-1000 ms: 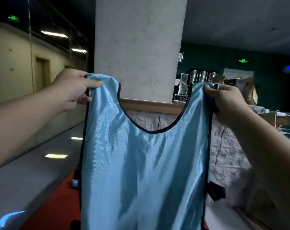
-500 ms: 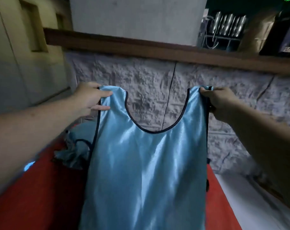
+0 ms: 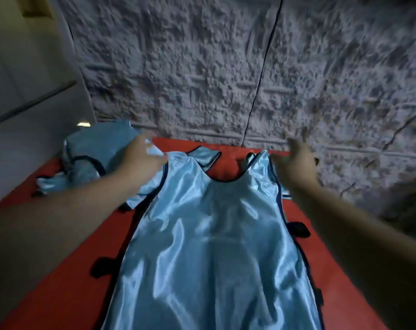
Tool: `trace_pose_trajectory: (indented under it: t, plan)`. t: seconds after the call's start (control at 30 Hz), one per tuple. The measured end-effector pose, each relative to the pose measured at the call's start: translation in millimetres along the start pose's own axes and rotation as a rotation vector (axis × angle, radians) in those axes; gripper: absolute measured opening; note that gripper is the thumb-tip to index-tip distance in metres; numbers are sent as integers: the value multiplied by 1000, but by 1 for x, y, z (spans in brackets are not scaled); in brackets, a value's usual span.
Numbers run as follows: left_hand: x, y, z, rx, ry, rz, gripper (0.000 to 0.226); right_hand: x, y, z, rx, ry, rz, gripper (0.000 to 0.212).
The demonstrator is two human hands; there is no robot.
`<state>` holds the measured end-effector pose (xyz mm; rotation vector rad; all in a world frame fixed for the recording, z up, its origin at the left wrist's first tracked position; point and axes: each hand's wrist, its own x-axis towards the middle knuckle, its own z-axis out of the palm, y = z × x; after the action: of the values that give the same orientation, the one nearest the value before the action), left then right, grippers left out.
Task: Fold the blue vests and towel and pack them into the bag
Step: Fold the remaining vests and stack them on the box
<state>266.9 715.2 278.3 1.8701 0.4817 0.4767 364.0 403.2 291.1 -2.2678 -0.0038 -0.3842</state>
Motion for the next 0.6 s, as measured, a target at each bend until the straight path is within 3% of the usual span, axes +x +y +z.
trace_pose_trajectory:
  t: [0.1,0.23,0.33,0.4,0.47,0.5,0.6]
  plan:
    - [-74,-25,-16,-22,-187,-43,41,-101,21,-7,-36,-197,-63,52]
    - [-189,-63,-50,388,-312,11,54,-221,43,-40,-203,-451,-75,53]
    - [-247,-66,-67,696,-406,-61,48,-263,78,-61,-319,-446,123,57]
    - [-273,-68,-81,747,-347,-179,65,-277,87,-80,-376,-378,309,75]
    - [-283,-81,-89,740,-303,-269,82,-288,84,-98,-222,-304,477,66]
    - [-287,-87,-91,737,-291,-297,81,-293,81,-101,-196,-357,523,56]
    - [-297,-90,-92,670,-244,-326,31,-305,87,-102,-296,-402,464,24]
